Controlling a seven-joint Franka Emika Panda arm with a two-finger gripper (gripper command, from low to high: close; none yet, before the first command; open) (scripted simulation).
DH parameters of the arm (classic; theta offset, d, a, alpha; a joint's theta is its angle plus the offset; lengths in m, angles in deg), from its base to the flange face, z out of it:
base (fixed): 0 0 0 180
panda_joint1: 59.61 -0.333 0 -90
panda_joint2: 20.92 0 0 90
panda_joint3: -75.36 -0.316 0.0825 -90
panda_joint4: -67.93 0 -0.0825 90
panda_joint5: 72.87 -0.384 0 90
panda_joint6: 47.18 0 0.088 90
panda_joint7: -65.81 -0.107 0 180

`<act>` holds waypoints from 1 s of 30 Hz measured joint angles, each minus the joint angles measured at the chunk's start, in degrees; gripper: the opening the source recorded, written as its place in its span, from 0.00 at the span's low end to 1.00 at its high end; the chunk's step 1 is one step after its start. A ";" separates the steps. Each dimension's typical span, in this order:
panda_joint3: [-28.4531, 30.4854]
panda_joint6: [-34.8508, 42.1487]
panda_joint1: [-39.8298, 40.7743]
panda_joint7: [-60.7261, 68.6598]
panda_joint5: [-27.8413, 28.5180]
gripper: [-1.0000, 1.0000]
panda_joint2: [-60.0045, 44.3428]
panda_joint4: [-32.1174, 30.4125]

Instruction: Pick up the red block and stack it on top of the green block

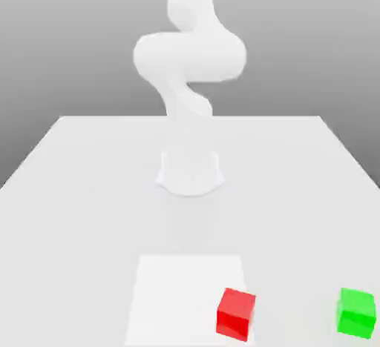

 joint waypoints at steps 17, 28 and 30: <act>-10.53 -13.21 6.31 -24.49 9.44 0.50 -35.84 -6.93; -10.10 -24.85 3.48 -32.50 8.36 0.50 -57.13 -9.63; -7.99 -28.20 1.78 -34.11 10.45 0.00 -61.31 -8.99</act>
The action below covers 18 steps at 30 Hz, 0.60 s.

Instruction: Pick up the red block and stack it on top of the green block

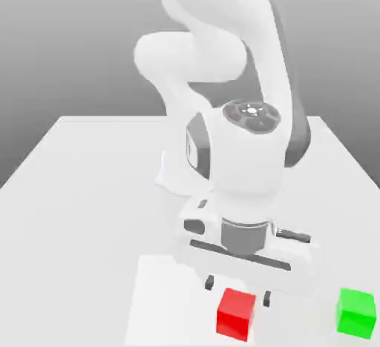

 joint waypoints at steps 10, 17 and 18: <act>-1.88 3.51 1.32 1.99 -2.75 0.00 4.46 -0.77; -8.75 13.27 -6.94 -3.76 -4.10 0.00 8.01 4.87; -9.63 14.01 -8.84 -5.58 -3.44 0.00 7.28 6.26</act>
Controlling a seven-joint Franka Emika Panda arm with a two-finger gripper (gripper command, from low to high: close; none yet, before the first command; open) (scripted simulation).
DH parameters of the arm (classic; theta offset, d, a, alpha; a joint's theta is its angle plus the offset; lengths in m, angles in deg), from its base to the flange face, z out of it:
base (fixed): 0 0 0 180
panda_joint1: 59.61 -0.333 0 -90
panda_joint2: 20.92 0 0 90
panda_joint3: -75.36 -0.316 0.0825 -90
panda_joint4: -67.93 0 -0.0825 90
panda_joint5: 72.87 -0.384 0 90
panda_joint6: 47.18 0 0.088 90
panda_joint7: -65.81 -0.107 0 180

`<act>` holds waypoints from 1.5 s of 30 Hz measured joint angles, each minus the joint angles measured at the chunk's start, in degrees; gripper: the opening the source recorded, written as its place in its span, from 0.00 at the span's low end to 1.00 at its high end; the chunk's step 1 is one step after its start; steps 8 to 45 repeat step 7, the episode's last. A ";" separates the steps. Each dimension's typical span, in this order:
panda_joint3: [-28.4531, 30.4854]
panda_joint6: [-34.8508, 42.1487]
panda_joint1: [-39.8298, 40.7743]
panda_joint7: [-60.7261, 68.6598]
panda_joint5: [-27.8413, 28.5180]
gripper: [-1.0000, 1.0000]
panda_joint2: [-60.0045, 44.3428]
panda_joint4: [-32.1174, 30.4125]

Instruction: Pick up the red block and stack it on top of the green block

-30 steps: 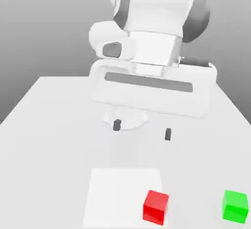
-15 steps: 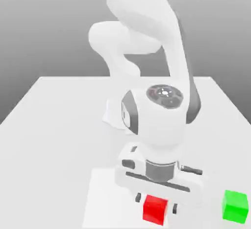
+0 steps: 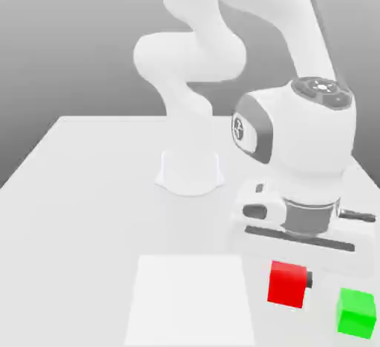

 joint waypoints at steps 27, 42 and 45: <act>1.78 -4.09 -5.81 -6.11 5.45 1.00 -7.77 3.18; 1.78 -4.09 -5.81 -6.11 5.45 1.00 -7.77 3.18; 1.78 -4.09 -5.81 -6.11 5.45 1.00 -7.77 3.18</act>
